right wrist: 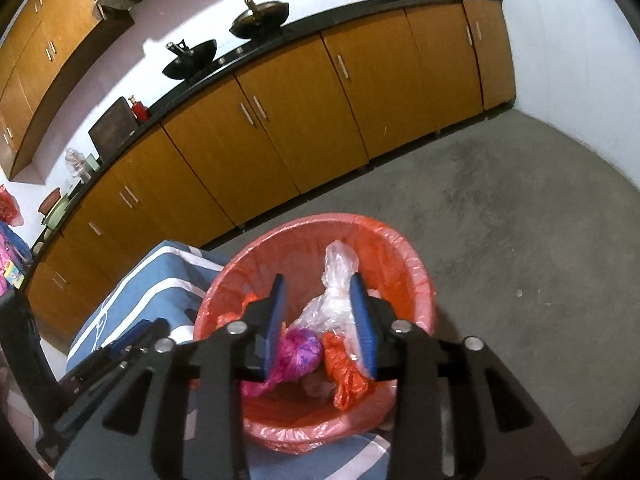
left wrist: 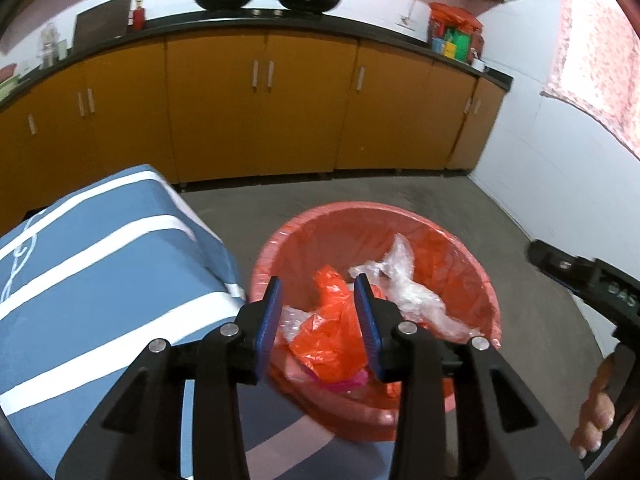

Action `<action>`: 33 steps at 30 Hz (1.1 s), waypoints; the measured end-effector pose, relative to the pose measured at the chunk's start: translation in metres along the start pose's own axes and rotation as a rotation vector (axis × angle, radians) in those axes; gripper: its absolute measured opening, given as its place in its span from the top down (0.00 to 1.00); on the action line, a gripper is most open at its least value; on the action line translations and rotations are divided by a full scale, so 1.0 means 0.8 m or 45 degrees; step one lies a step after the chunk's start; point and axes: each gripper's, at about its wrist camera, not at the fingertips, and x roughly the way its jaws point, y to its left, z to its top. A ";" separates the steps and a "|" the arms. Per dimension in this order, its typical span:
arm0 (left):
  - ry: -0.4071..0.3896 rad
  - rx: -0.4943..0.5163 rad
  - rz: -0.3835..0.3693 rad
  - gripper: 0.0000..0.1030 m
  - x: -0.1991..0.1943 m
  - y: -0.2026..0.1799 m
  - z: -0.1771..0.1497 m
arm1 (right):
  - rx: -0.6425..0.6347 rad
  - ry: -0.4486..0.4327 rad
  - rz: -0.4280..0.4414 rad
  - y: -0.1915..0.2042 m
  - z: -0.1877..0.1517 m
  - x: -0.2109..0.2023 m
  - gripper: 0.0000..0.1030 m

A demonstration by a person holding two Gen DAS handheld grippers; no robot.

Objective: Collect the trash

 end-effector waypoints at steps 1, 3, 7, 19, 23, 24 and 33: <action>-0.011 -0.013 0.009 0.61 -0.007 0.006 0.000 | -0.008 -0.014 -0.002 0.001 0.000 -0.007 0.56; -0.039 -0.037 0.033 0.56 -0.024 0.017 0.000 | -0.042 -0.055 -0.015 0.006 -0.001 -0.026 0.49; -0.123 -0.038 0.094 0.46 -0.070 0.032 -0.002 | -0.144 -0.165 -0.024 0.027 -0.011 -0.077 0.25; -0.398 0.026 0.291 0.06 -0.221 0.044 -0.066 | -0.369 -0.507 -0.158 0.090 -0.079 -0.214 0.04; -0.476 0.047 0.360 0.02 -0.261 0.039 -0.097 | -0.384 -0.545 -0.176 0.101 -0.104 -0.243 0.04; -0.483 0.049 0.369 0.02 -0.266 0.038 -0.102 | -0.389 -0.540 -0.193 0.104 -0.113 -0.250 0.04; -0.502 0.048 0.430 0.02 -0.300 0.028 -0.148 | -0.465 -0.577 -0.201 0.126 -0.167 -0.281 0.04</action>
